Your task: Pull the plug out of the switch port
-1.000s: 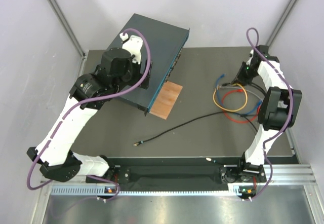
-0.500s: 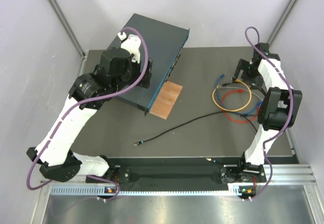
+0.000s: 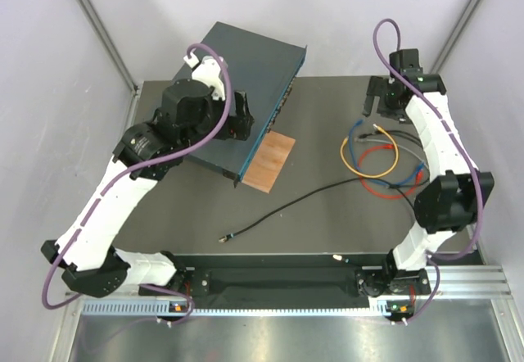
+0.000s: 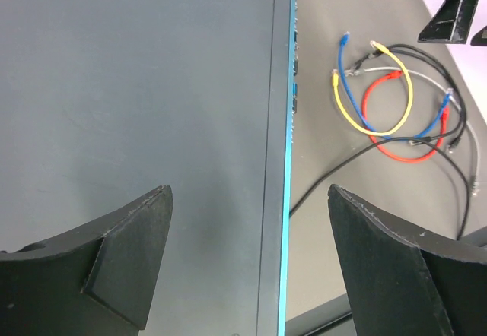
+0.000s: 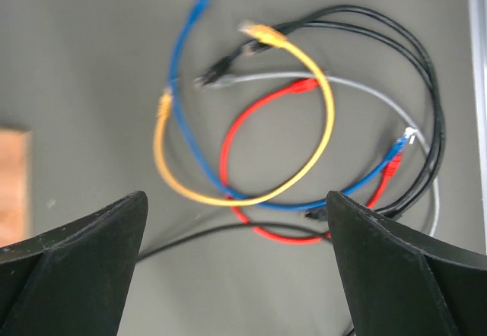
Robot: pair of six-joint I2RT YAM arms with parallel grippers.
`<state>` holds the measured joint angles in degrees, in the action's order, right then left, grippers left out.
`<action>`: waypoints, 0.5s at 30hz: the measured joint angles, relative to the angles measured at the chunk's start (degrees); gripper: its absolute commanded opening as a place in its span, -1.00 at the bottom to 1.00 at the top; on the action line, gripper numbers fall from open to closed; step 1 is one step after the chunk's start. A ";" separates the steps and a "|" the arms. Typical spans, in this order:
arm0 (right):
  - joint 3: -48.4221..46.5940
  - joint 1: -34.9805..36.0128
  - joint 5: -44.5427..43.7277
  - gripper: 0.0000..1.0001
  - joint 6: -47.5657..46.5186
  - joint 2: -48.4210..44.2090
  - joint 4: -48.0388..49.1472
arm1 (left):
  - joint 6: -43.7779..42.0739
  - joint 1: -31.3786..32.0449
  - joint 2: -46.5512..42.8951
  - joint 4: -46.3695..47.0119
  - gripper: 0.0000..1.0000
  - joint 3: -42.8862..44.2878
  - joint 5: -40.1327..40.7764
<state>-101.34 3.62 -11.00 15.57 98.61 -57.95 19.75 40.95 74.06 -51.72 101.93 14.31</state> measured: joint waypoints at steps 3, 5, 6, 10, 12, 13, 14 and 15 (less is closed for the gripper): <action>0.04 2.27 0.63 1.00 0.15 -2.64 -0.55 | 1.18 0.00 -1.86 0.74 0.77 -2.01 -0.42; 0.22 3.43 0.63 0.99 0.63 -3.76 -0.85 | 1.75 0.00 -3.52 1.20 0.77 -3.08 -0.81; 0.59 4.07 0.72 1.00 0.85 -4.22 -0.87 | 2.05 0.00 -4.61 1.36 0.77 -3.63 -1.14; 5.49 9.05 3.08 1.00 2.89 -6.84 -1.01 | 4.07 0.00 -10.01 1.66 0.78 -6.78 -2.54; 8.09 10.80 5.35 0.99 4.20 -7.96 -1.60 | 5.99 0.00 -13.25 1.44 0.78 -8.41 -3.19; 9.84 11.63 6.51 0.99 5.05 -8.72 -1.53 | 7.32 0.00 -15.45 1.64 0.78 -9.94 -3.74; 11.54 12.17 7.45 0.99 5.64 -9.68 -1.55 | 8.68 0.00 -17.90 1.97 0.80 -12.00 -4.28; 13.25 12.48 8.17 0.99 6.23 -10.78 -1.75 | 10.19 0.00 -20.85 1.88 0.81 -14.53 -4.66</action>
<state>-88.09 16.10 -2.83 21.80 87.83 -59.70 29.93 40.95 53.21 -49.84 87.39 9.65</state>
